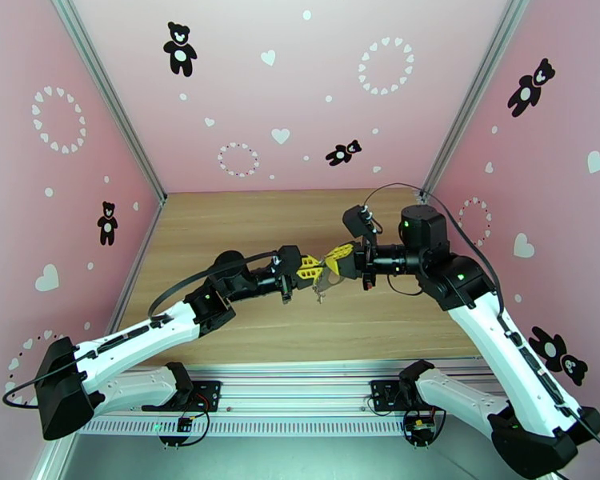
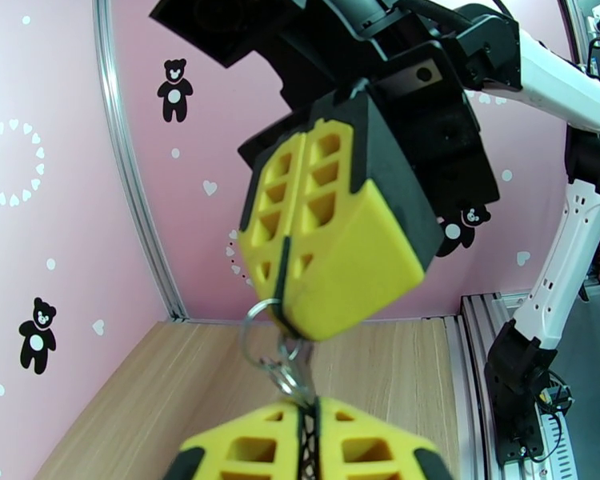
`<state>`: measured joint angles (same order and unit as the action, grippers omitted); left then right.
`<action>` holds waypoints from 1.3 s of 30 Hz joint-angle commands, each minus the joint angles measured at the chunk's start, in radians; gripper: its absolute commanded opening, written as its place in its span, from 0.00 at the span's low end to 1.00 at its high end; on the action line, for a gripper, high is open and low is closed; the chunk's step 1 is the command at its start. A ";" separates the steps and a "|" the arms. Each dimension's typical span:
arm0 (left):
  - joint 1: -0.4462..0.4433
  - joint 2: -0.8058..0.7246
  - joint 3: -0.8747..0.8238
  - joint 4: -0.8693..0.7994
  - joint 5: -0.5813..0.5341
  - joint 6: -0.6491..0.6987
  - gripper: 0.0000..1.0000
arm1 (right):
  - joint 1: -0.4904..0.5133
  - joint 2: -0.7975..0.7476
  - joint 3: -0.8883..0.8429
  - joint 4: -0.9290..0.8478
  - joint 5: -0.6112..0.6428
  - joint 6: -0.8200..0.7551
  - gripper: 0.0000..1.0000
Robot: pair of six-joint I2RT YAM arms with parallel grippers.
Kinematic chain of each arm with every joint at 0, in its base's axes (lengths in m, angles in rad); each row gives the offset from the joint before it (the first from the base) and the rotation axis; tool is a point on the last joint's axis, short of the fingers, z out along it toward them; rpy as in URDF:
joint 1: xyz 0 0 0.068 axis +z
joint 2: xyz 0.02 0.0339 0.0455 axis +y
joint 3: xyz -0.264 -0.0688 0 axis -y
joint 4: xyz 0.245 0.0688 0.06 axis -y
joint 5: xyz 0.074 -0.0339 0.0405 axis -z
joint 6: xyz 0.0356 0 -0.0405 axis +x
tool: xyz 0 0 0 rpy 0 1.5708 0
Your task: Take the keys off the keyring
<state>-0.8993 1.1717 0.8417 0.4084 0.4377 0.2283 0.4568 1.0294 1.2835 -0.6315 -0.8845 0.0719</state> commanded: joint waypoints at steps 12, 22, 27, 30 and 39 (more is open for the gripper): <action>0.002 0.001 0.006 -0.022 -0.037 0.017 0.19 | -0.002 -0.037 0.002 0.064 -0.007 0.020 0.00; 0.001 0.031 0.032 0.025 -0.030 -0.007 0.24 | -0.002 -0.033 -0.014 0.063 -0.001 0.015 0.00; 0.006 -0.001 0.029 -0.002 -0.030 -0.008 0.24 | -0.002 -0.036 -0.005 0.042 0.007 -0.010 0.00; 0.021 -0.026 0.018 -0.013 -0.013 -0.018 0.25 | -0.001 -0.029 0.008 0.018 0.003 -0.032 0.00; 0.046 -0.051 0.063 -0.139 0.086 -0.007 0.26 | -0.001 -0.010 0.031 0.010 -0.025 -0.050 0.00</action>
<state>-0.8642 1.1267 0.8700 0.3275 0.4805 0.2211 0.4568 1.0149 1.2781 -0.6182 -0.8825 0.0402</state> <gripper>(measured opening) 0.262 0.029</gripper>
